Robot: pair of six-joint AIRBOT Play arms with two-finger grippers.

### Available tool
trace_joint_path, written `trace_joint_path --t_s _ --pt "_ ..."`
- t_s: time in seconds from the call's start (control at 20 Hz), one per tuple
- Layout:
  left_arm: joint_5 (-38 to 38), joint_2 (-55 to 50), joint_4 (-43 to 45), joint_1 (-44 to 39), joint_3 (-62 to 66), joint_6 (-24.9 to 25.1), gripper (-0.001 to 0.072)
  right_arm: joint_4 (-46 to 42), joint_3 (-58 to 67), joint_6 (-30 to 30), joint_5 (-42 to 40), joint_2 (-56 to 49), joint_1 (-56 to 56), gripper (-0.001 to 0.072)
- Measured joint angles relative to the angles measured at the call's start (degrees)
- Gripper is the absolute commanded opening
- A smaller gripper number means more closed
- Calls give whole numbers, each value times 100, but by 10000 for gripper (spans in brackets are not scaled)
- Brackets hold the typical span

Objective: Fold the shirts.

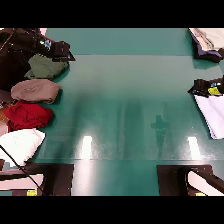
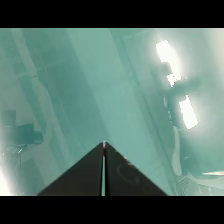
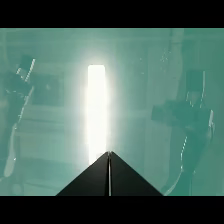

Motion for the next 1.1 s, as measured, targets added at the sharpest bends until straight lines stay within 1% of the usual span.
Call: trace_joint_path --t_s 0.75,0.8,0.85,0.9,0.95,1.0,1.1 --pt "70 0 -15 0 0 0 28 2 0 0 7 0 2 19" --pt "140 0 -17 0 0 0 236 2 2 0 7 0 2 19" --pt "240 0 2 0 0 0 631 2 0 0 7 0 2 19" --pt "350 2 79 -2 0 17 688 2 0 0 7 0 2 19" --pt "487 -2 254 -2 0 39 667 2 0 0 7 0 2 19" --pt "632 -11 505 -2 0 74 667 2 0 0 4 0 2 19" --pt "922 -92 1344 -2 0 61 667 2 2 0 4 0 2 19"
